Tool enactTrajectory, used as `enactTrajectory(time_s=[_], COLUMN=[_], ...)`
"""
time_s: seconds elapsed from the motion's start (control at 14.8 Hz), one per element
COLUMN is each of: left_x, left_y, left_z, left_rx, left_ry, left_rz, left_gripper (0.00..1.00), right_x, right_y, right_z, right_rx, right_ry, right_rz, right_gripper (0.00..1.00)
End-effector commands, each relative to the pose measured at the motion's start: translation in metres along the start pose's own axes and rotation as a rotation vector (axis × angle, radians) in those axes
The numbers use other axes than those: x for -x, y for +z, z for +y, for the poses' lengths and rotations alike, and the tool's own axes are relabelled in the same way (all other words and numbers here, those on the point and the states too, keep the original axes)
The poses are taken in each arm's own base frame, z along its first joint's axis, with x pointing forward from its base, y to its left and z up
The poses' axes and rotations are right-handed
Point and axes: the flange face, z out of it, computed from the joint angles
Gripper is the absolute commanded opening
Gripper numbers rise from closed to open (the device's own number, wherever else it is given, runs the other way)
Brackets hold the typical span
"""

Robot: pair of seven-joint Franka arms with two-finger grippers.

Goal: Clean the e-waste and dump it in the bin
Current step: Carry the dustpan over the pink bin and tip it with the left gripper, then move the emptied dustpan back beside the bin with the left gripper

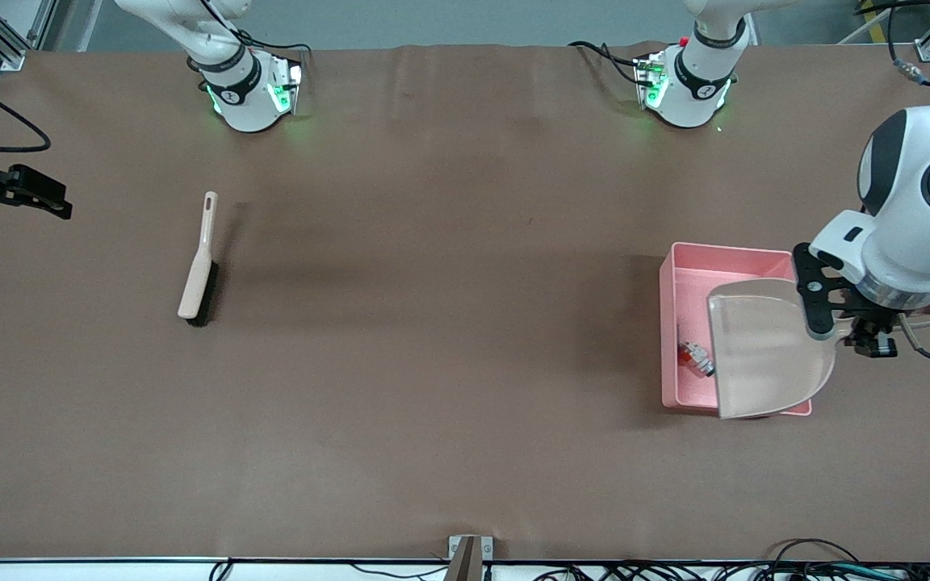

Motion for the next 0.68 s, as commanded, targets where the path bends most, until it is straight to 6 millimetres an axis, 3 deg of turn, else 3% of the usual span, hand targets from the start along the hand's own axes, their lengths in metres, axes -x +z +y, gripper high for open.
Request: enactTrajectory(time_s=[0.0, 0.14, 0.34, 0.61], left_x=[-0.035, -0.059, -0.106, -0.171], left_y=[-0.021, -0.025, -0.032, -0.018], left_z=[0.0, 0.0, 0.009, 0.026], left_rx=[-0.007, -0.011, 0.016, 0.05], left_ry=[-0.069, -0.149, -0.202, -0.264], left_rz=[0.106, 0.228, 0.269, 0.297], left_gripper=[0.0, 0.0, 0.0, 0.0], right_x=[0.01, 0.009, 0.009, 0.009], right_y=[-0.002, -0.001, -0.001, -0.001], right_z=[0.006, 0.015, 0.019, 0.016], right_rx=[0.022, 0.019, 0.012, 0.009], right_ry=[0.026, 0.043, 0.048, 0.043], right_rz=[0.006, 0.01, 0.013, 0.01], right_gripper=[1.0, 1.0, 1.0, 1.0])
